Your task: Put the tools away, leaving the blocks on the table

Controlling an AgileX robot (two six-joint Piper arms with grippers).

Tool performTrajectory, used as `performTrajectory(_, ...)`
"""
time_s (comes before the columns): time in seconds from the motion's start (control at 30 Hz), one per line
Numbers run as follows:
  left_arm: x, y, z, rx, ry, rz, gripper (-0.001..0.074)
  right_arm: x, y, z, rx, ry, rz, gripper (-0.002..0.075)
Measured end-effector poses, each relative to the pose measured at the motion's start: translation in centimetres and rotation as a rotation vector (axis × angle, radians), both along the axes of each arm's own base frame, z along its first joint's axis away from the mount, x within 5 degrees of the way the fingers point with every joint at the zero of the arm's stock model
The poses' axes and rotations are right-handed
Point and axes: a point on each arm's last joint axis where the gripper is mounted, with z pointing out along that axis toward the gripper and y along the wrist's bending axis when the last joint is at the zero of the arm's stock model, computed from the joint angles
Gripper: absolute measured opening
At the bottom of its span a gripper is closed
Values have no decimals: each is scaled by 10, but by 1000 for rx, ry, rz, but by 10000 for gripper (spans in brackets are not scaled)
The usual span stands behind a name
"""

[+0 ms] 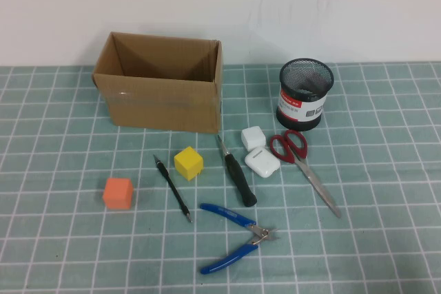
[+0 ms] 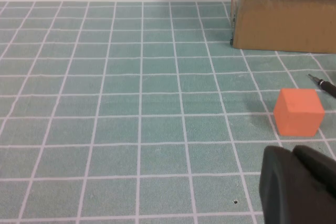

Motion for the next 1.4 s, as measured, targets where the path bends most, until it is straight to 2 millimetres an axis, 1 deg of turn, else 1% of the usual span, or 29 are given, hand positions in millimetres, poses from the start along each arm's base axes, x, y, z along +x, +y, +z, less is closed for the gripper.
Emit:
performTrajectory(1.17, 0, 0, 1, -3, -8, 0, -4, 0, 0, 0, 0, 0, 0, -11)
performTrajectory(1.27, 1, -1, 3, -72, -31, 4, -4, 0, 0, 0, 0, 0, 0, -11)
performTrajectory(1.4, 2, -5, 11, -312, -90, 20, -4, 0, 0, 0, 0, 0, 0, -11)
